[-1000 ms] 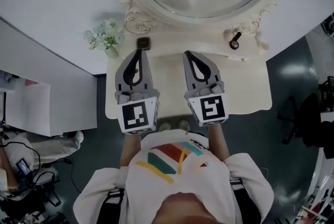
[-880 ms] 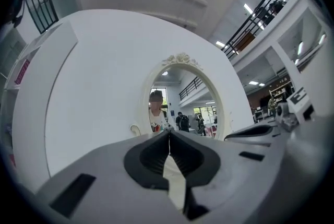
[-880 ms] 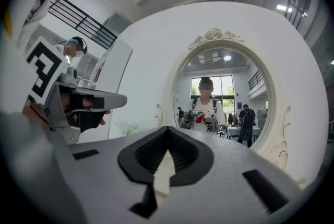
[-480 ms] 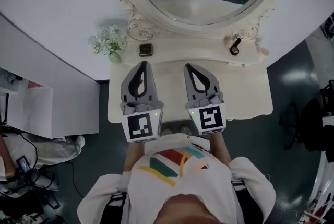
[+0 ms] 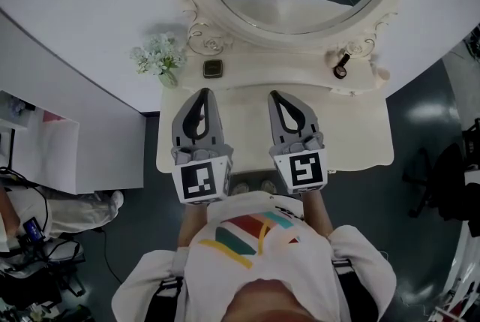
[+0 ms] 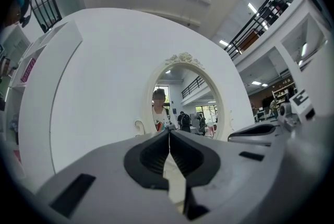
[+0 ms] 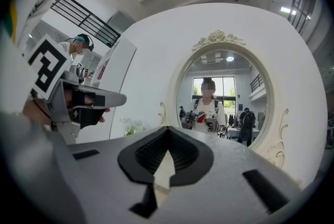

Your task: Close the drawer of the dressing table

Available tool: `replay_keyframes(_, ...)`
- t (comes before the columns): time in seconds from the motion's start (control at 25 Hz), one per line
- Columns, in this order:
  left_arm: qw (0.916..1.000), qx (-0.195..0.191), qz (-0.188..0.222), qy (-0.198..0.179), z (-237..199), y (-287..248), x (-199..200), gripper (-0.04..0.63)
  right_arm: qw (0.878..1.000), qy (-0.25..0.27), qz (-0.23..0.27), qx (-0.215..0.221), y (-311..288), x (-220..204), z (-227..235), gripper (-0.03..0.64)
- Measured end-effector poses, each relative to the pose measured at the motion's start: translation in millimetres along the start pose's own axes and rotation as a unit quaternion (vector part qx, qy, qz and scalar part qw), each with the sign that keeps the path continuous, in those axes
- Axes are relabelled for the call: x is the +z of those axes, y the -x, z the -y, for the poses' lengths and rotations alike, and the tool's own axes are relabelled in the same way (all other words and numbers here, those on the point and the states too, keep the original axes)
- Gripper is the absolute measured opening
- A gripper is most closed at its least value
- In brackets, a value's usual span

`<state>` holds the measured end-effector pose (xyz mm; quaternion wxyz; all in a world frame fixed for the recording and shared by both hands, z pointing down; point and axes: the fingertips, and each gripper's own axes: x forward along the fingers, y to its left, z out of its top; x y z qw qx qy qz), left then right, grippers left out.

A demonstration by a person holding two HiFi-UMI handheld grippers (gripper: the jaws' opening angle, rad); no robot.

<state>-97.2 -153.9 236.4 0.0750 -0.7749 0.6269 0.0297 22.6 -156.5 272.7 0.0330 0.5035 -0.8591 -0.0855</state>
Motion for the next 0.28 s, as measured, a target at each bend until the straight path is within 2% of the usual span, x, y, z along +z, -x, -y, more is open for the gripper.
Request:
replay_keyframes(0.16,0.9998,0.001,-0.022,-0.002,0.2,1.8,-2.3,0.008,1.0,0.004,-0.002,0.0,1.4,-1.3,2.0,0.0)
replay_keyframes(0.28,0.9999,0.004,-0.009,-0.003,-0.5,0.2,-1.6,0.008,1.0,0.004,-0.003,-0.002,2.0,-2.0,5.2,0.0)
